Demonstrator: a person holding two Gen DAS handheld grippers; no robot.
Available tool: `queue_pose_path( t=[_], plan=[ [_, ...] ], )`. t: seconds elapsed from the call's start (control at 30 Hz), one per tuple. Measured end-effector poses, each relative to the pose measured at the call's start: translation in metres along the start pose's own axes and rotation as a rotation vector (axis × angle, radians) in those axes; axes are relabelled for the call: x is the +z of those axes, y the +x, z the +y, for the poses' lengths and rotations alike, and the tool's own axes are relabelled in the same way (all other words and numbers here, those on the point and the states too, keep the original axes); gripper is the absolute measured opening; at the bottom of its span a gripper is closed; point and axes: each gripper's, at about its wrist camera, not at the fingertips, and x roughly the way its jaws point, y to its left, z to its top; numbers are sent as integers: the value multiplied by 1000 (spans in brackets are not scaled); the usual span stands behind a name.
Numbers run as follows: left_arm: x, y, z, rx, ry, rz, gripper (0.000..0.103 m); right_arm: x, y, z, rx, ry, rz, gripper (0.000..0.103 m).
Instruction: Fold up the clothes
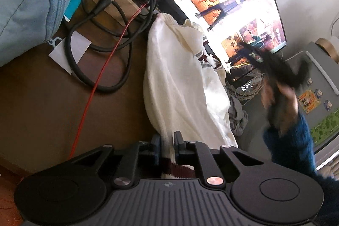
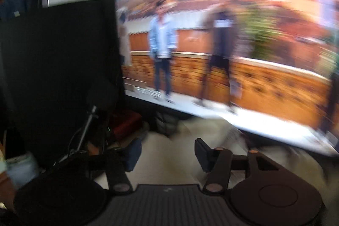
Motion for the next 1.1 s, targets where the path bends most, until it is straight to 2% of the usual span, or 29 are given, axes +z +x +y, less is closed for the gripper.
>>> queue_pose_path(
  t=[0.07,0.1,0.17,0.23,0.3,0.43,0.5,0.57,0.6,0.67,0.83,1.0,1.07,1.1],
  plan=[
    [0,0,0,-2,-1,3,11,-22,-48,-36,-69,64,-8,63],
    [1,0,0,-1,0,5,11,-35,-70,-55,-130,103,-1,63],
    [1,1,-1,1,2,8,11,-57,-93,-85,-246,155,16,63],
    [1,1,-1,11,8,13,11,-84,-102,-108,-339,141,42,63],
    [2,2,-3,25,12,18,11,-103,-107,-120,-389,102,54,62],
    [2,3,-9,69,34,20,11,-112,-75,-141,-312,152,60,62],
    [3,5,-11,73,26,19,11,-109,-62,-150,-318,180,72,59],
    [3,7,-11,79,17,15,11,-106,-48,-158,-325,208,84,34],
    [4,8,-12,82,14,14,11,-105,-41,-163,-328,222,90,4],
    [5,12,-14,101,22,19,6,-102,-27,-172,-335,250,102,5],
    [8,23,-25,127,72,44,6,-93,-10,-183,-427,229,79,5],
    [12,31,-30,132,97,71,6,-97,12,-182,-469,179,130,6],
    [14,32,-29,127,86,79,6,-93,-1,-182,-459,203,110,9],
    [15,32,-29,127,87,81,6,-91,-12,-181,-454,221,88,15]
  ],
)
